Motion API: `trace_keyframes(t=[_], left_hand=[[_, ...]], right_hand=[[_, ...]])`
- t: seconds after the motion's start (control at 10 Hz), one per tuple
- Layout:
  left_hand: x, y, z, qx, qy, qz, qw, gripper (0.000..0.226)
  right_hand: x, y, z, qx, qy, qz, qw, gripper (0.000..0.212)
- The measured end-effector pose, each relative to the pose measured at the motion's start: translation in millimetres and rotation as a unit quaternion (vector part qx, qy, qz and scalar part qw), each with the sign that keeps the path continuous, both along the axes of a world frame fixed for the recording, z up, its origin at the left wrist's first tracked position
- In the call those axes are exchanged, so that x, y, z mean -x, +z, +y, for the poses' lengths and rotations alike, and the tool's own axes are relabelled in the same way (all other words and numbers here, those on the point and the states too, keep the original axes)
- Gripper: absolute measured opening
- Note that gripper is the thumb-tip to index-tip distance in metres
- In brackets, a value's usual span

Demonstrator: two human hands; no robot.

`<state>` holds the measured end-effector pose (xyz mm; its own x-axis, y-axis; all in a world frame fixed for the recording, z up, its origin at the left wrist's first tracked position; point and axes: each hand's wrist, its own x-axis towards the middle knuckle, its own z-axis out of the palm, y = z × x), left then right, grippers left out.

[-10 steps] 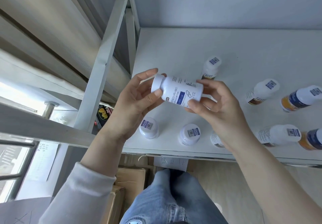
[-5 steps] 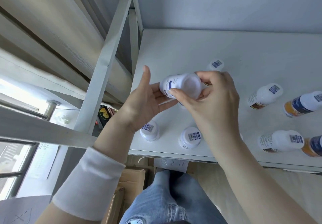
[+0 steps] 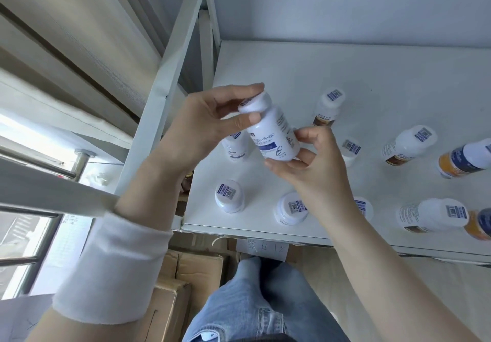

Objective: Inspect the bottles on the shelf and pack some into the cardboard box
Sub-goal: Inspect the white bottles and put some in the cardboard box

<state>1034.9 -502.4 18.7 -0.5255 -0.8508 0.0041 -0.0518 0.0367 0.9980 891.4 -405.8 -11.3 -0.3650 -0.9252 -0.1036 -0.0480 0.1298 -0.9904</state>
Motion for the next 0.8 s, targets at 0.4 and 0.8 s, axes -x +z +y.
trace_keyframes(t=[0.4,0.8], left_hand=[[41.6,-43.7,-65.5,0.195,0.134,-0.305,0.922,0.043],[43.8,-71.9,-85.8,0.223,0.119,-0.394,0.884,0.045]], right_hand=[[52.6,4.2,-53.8,-0.038,0.084,0.458,0.884,0.067],[70.9,-1.2,-68.9,-0.097,0.111,0.51,0.847,0.062]])
